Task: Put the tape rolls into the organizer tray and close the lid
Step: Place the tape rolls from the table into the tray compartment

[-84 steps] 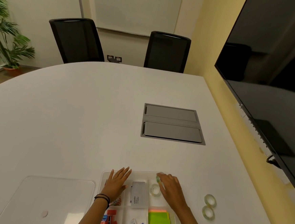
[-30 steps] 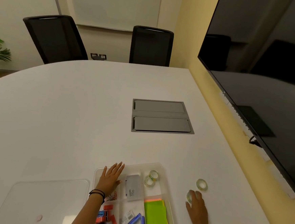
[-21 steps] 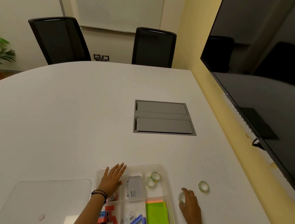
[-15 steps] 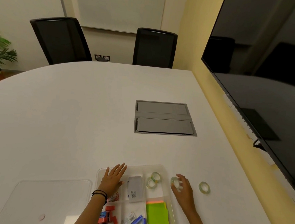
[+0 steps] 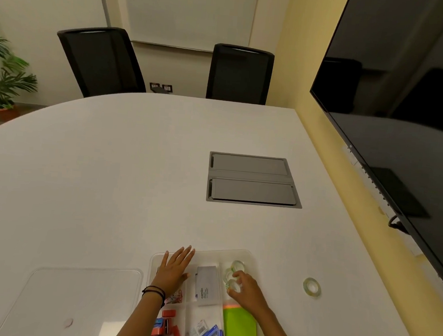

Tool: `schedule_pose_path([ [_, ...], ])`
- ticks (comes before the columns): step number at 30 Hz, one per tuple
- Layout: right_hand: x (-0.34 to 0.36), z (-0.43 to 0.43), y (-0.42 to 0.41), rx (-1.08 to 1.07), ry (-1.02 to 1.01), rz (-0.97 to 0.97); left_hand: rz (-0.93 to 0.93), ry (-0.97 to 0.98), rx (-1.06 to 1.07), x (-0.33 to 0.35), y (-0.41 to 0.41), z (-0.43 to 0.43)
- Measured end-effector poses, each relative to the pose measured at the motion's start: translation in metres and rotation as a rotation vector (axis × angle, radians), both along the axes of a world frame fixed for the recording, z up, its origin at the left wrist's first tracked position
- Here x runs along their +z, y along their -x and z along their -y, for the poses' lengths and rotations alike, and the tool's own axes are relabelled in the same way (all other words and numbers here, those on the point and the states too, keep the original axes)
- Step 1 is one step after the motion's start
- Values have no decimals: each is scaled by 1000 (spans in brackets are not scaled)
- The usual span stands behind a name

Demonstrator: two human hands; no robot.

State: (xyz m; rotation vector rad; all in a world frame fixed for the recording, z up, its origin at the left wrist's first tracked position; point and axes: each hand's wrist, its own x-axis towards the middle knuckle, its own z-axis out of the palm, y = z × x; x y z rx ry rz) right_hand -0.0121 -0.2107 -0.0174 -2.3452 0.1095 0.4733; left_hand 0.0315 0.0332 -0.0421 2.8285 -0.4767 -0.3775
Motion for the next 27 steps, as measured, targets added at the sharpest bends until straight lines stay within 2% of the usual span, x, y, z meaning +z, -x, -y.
schedule_pose_path([
  [5,-6,-1,2,54,53,-11,1,-10,6,-1,-1,0],
  [13,0,14,-4,125,-41,-17,1,36,9,-4,-1,-1],
  [19,28,55,-11,-120,-207,161,9,63,10,-5,-1,0],
  [27,9,134,1,-501,4,258,5,48,6,-6,-1,0],
])
